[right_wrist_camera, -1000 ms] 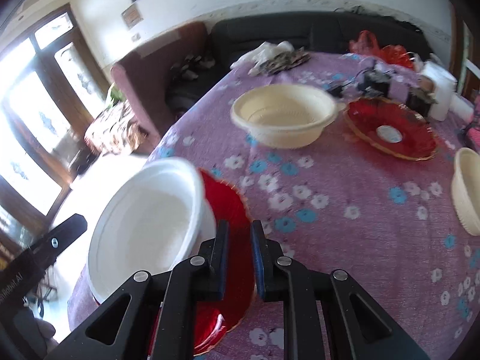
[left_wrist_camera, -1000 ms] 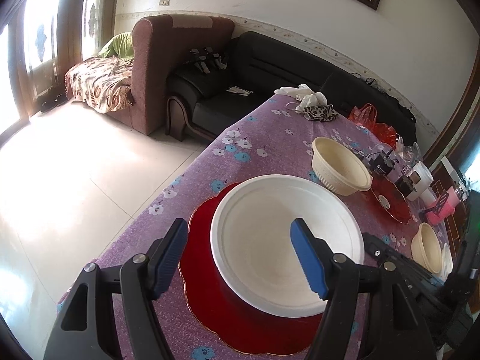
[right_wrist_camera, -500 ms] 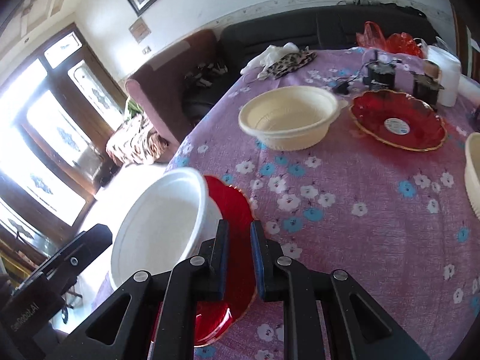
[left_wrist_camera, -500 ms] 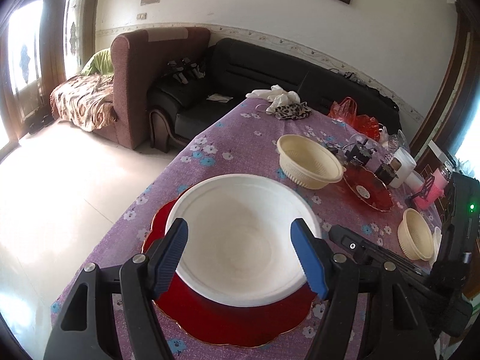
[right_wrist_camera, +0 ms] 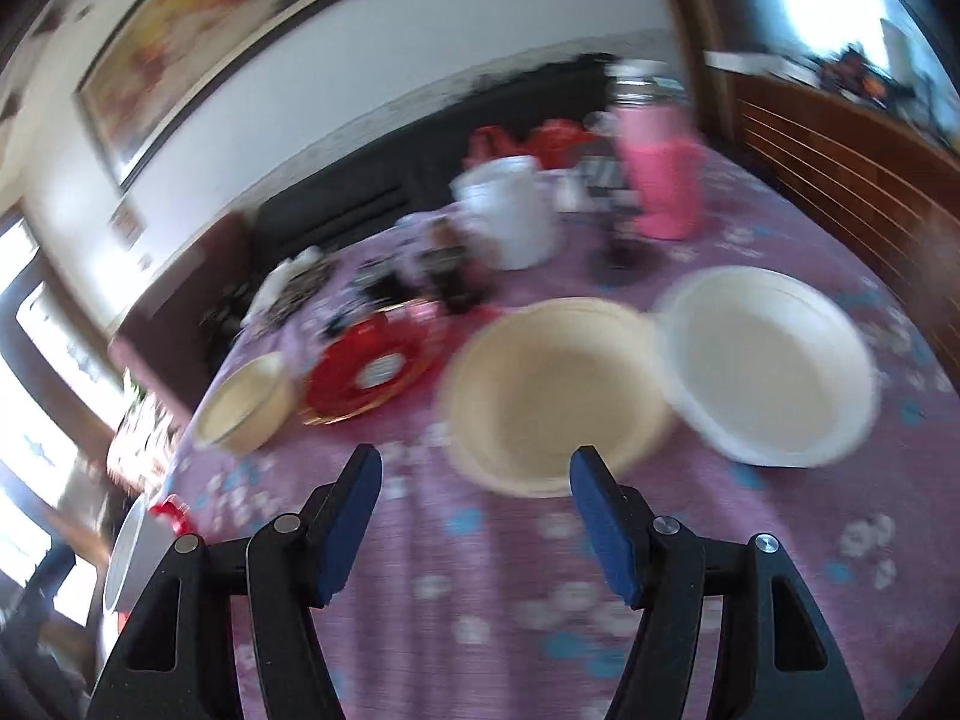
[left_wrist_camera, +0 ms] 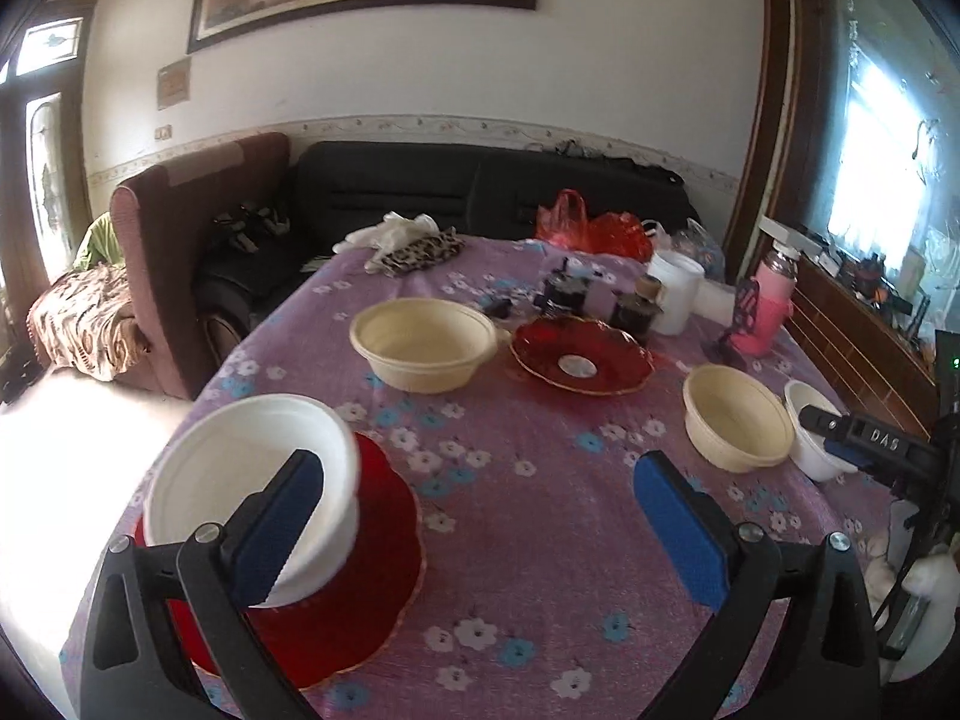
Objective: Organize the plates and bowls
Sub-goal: 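Lower the bowl into the stack and open both grippers, then close both grippers on the rim of the cream plastic bowl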
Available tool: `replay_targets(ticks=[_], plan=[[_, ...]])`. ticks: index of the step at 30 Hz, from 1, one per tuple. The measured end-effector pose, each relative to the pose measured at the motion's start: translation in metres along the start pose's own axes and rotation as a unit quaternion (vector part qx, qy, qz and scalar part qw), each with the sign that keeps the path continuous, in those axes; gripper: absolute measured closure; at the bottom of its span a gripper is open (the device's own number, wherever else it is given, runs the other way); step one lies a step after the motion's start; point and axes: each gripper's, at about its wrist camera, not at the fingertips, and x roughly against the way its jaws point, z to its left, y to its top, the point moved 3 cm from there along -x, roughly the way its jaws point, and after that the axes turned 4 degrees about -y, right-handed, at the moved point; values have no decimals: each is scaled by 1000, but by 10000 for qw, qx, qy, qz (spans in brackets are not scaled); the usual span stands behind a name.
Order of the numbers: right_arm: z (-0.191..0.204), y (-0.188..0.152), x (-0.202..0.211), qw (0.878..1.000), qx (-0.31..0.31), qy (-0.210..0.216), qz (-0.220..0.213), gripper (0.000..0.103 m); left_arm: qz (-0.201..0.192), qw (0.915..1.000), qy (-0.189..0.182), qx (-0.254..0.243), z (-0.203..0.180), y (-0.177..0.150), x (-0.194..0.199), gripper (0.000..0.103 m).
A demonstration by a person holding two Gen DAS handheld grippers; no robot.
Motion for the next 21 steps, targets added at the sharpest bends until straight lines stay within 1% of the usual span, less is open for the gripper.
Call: replay_targets(ticks=[3,5,6,8,10,12,14,18,19,20,21], plan=[[-61,7,11,9985,-498,-231,-73,34,235,9995,-180,-126,-25,-7,-18,0],[-84,5,15,9973,-698,-241,-54,34,393,9987,-265,-181,-40,-12,-27,0],[-89,4,14,9971,-734,-196,-18,34,451,9984,-295,-186,-45,-13,-32,0],[-93,-1,8,9970,-763,-4,128,34,563,9976,-350,-180,-54,-17,-38,0],[-89,-8,-2,9964,-773,181,303,34,694,9967,-390,-170,-61,-22,-45,0],[-83,-13,-17,9944,-916,312,423,34,776,9960,-395,-173,-64,-26,-49,0],[-77,-15,-32,9917,-1150,354,457,34,837,9957,-354,-186,-66,-28,-52,0],[-72,-14,-68,9823,-1796,129,524,34,869,9956,-296,-175,-63,-30,-52,0],[-71,-14,-76,9805,-1882,58,560,36,867,9957,-284,-171,-62,-30,-52,0],[-70,-14,-84,9788,-1955,-2,614,51,867,9957,-275,-162,-60,-30,-52,0],[-68,-14,-92,9769,-2018,29,696,63,866,9958,-266,-151,-58,-30,-52,0]])
